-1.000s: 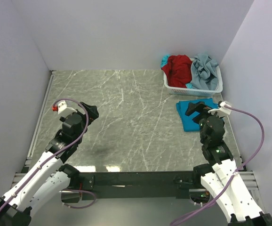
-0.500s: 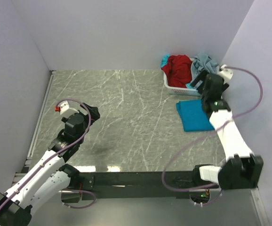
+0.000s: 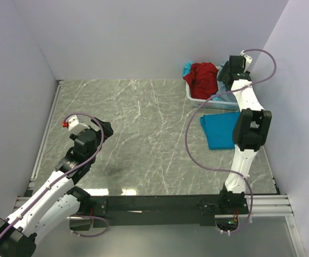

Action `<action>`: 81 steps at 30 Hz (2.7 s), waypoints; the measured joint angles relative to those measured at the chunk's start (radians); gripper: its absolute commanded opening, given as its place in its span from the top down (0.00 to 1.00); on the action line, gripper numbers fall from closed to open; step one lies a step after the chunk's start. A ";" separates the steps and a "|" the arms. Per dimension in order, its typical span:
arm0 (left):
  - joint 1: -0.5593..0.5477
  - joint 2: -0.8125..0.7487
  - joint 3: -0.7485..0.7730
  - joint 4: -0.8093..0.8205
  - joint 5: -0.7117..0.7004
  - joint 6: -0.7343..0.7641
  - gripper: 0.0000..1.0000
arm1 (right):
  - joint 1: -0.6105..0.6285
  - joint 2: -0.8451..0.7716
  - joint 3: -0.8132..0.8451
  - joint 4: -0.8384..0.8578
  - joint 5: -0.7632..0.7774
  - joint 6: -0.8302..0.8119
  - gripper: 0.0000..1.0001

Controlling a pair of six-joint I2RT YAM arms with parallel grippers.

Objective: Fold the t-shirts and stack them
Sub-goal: Grab the tshirt from the pile, then move the tshirt to the center of the board

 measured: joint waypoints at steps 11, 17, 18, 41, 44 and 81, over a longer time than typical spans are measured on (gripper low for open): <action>0.003 0.045 0.000 0.007 -0.018 0.008 0.01 | -0.003 0.145 0.068 -0.035 -0.114 -0.009 0.47; 0.005 0.045 0.000 0.007 -0.025 0.018 0.01 | -0.003 0.148 0.068 -0.039 -0.124 -0.010 0.92; 0.005 0.045 0.000 0.007 -0.026 0.018 0.01 | -0.003 0.148 0.068 -0.039 -0.121 -0.008 1.00; 0.006 0.010 0.000 -0.001 -0.027 0.018 0.01 | -0.007 -0.475 -0.302 0.247 -0.282 -0.020 1.00; 0.006 0.008 0.000 -0.010 -0.026 0.018 0.01 | -0.003 -0.497 -0.231 0.237 -0.308 -0.025 1.00; 0.006 -0.179 0.021 -0.302 0.018 -0.210 0.01 | 0.634 -0.790 -0.702 0.349 -0.324 0.101 0.71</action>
